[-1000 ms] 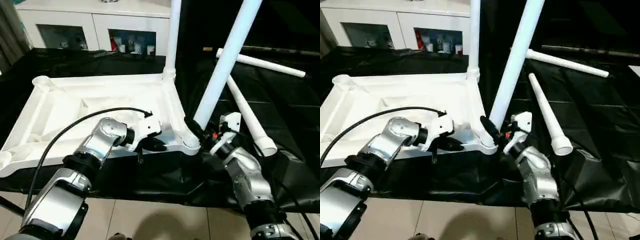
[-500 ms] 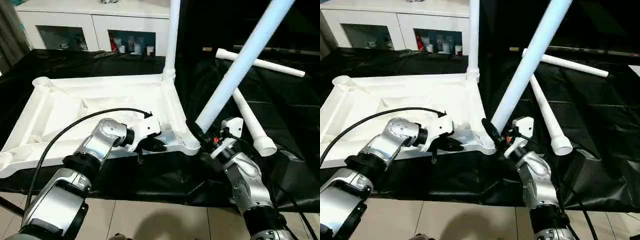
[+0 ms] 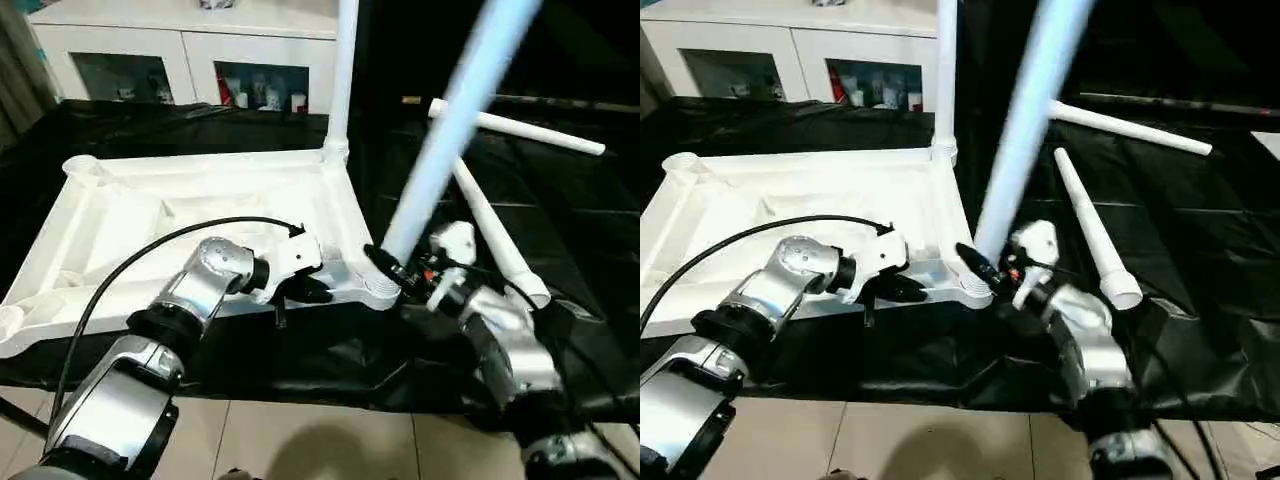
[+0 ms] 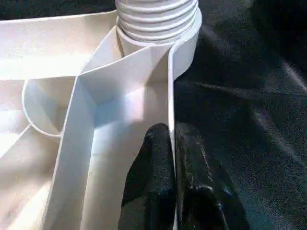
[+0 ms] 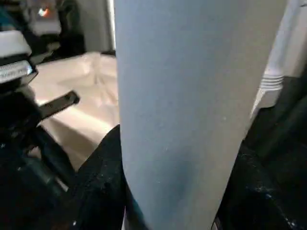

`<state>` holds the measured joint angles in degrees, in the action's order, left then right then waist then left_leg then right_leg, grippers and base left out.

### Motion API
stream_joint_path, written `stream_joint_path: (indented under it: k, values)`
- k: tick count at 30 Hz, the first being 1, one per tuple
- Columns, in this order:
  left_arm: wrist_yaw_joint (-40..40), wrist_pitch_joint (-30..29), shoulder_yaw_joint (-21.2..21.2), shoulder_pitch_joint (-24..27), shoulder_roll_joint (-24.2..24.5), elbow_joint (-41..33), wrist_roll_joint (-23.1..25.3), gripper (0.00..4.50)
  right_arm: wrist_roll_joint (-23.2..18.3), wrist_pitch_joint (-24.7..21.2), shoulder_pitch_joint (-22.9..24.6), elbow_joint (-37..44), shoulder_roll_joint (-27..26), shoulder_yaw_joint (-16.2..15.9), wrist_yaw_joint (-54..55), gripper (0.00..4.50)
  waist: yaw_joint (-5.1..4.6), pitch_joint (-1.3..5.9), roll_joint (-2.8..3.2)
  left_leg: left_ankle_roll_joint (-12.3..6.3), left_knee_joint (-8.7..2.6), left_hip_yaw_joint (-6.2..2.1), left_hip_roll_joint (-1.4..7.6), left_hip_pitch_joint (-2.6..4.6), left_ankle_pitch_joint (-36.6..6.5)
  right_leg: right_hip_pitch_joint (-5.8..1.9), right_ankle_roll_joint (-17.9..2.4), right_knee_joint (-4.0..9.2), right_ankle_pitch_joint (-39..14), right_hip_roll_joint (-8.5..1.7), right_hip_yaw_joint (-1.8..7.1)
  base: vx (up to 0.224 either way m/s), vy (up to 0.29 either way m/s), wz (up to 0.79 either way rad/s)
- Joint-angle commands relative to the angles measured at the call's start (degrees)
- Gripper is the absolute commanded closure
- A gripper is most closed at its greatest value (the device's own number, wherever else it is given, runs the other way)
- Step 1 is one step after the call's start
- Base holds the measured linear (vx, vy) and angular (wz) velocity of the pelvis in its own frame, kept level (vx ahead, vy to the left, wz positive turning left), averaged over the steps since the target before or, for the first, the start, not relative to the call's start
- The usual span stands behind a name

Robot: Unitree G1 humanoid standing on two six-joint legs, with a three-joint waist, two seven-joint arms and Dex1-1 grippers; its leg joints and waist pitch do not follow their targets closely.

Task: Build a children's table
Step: Insert table leg to table base

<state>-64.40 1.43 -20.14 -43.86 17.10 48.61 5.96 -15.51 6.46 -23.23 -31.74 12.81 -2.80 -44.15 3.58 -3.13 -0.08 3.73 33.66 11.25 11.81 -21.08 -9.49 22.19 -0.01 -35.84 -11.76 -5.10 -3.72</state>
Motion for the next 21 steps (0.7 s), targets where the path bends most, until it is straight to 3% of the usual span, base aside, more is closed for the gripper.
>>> stream_joint_path:
  k: [1, 4, 6, 7, 8, 13, 14, 16, 21]
  values:
    - [0.89, 0.51, 0.99, -2.39, 2.49, 0.45, 0.93, 4.5, 3.75, -5.17, 2.33, -5.34, 2.77, -1.11, -0.56, 2.6, 0.27, 3.14, 0.19, -0.05, -4.61, -1.35, 1.55, 0.84, -21.2, -1.54, -11.05, 6.15, -20.86, -3.47, 2.57, 0.0, 0.0, 0.0]
    - [0.65, 0.87, 0.84, -2.44, 2.28, 0.65, 0.9, 4.5, 4.5, -8.38, 0.05, -5.94, 3.73, -3.17, -3.31, 2.6, 0.08, 3.23, 0.02, -0.4, -4.59, -1.26, 1.55, 0.76, -20.53, -1.71, -11.95, 5.86, -18.37, -3.26, 2.53, 0.0, 0.0, 0.0]
    - [0.57, 1.01, 0.86, -2.43, 2.01, 0.74, 0.85, 4.5, 4.46, -10.12, -1.03, -6.57, 4.48, -4.59, -5.64, 2.6, 0.1, 3.17, 0.02, -0.5, -4.53, -1.21, 1.51, 0.81, -20.73, -1.63, -11.8, 6.05, -19.38, -3.38, 2.52, 0.0, 0.0, 0.0]
    - [0.57, 1.01, 0.86, -2.43, 2.01, 0.74, 0.85, 4.5, 4.46, -10.12, -1.03, -6.57, 4.48, -4.59, -5.64, 2.6, 0.08, 3.2, 0.03, -0.49, -4.49, -1.2, 1.53, 0.87, -20.79, -1.6, -11.8, 6.05, -19.57, -3.42, 2.54, 0.0, 0.0, 0.0]
    - [0.4, 1.14, 0.92, -2.44, 1.84, 0.84, 0.81, 4.5, 4.65, -10.84, -1.27, -6.78, 4.82, -5.19, -6.91, 2.6, 0.11, 3.17, -0.46, -0.73, -4.45, -1.19, 1.51, 0.76, -20.35, -1.63, -11.54, 6.06, -20.34, -3.46, 2.53, 0.0, 0.0, 0.0]
    - [-4.14, 2.78, 0.92, -1.35, 1.81, -0.76, -1.0, 4.5, 4.04, -11.62, -1.59, -7.86, 5.61, -6.15, -11.18, 2.6, 0.08, 3.27, -0.46, -0.7, -4.58, -1.23, 1.68, 0.74, -19.74, -1.56, -11.36, 6.05, -19.73, -3.49, 2.55, 0.0, 0.0, 0.0]
    - [-6.0, 2.72, 0.92, -0.88, 2.01, -1.73, -1.8, 4.5, 4.13, -11.15, -1.36, -7.84, 5.9, -6.42, -12.05, 2.6, 0.01, 3.35, -1.01, -0.92, -4.54, -1.14, 1.7, 0.61, -19.21, -1.66, -11.62, 5.95, -18.55, -3.45, 2.55, 0.0, 0.0, 0.0]
    - [-8.56, 2.19, 0.89, -0.18, 2.36, -3.22, -2.91, 4.5, 4.33, -10.52, -0.92, -7.68, 6.4, -6.94, -13.41, 2.6, 0.12, 3.52, -0.61, -1.17, -4.55, -1.17, 1.82, 0.54, -17.57, -1.78, -12.5, 5.47, -14.92, -3.43, 2.59, 0.0, 0.0, 0.0]
    - [-13.71, 2.11, 0.19, 1.5, 4.04, -5.99, -4.3, 4.5, 4.69, -9.11, 0.87, -5.98, 7.63, -8.38, -16.69, 2.6, 0.27, 4.16, -0.55, -2.74, -4.28, -0.78, 1.85, 0.74, -12.91, -2.32, -15.78, 4.28, -1.45, -2.98, 2.34, 0.011, 0.0, 0.0]
